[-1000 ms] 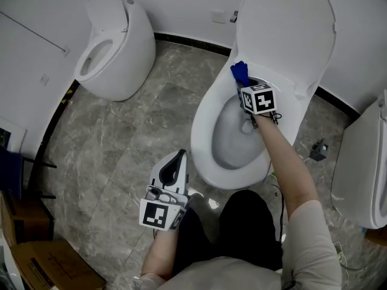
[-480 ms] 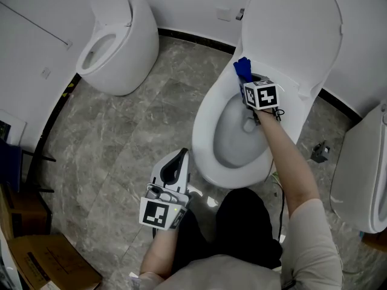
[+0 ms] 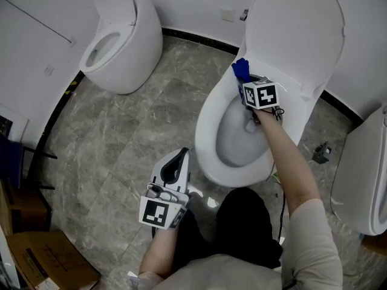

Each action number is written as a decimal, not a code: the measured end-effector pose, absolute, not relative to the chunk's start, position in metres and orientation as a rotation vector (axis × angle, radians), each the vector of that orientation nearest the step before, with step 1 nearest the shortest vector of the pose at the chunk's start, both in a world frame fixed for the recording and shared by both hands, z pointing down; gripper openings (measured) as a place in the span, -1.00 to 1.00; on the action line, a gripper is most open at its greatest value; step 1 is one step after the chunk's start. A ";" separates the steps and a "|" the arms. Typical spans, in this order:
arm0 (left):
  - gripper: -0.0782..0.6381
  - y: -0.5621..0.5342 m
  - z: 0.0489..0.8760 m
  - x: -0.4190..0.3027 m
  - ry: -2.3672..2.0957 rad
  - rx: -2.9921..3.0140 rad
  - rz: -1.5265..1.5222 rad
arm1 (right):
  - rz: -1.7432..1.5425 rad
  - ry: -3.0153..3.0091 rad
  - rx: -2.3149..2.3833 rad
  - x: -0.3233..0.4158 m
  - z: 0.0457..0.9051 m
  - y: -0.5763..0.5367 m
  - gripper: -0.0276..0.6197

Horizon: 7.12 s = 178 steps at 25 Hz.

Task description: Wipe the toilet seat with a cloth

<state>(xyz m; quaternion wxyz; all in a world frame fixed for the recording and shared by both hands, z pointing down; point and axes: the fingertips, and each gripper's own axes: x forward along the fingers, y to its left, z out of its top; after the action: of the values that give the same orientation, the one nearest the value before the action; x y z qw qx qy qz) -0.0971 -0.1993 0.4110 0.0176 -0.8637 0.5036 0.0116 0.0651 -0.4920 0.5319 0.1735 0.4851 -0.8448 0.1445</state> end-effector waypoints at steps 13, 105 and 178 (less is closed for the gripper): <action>-0.76 -0.195 0.408 -0.097 1.553 -2.692 0.078 | 0.422 -2.349 1.391 0.058 0.530 -0.488 -0.75; -0.76 -0.117 0.376 -0.111 1.442 -2.691 0.156 | 0.401 -2.440 0.935 -0.058 0.533 -0.335 -0.75; -0.76 -0.103 0.383 -0.094 1.403 -2.814 0.239 | 0.238 -2.340 0.633 -0.071 0.534 -0.196 -0.75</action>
<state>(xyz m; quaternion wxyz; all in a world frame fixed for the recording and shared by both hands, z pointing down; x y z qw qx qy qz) -0.0936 -0.1025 0.3831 -0.0058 -0.8924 0.4449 0.0757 -0.0707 -0.1961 0.5336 0.3457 0.2438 -0.9015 0.0916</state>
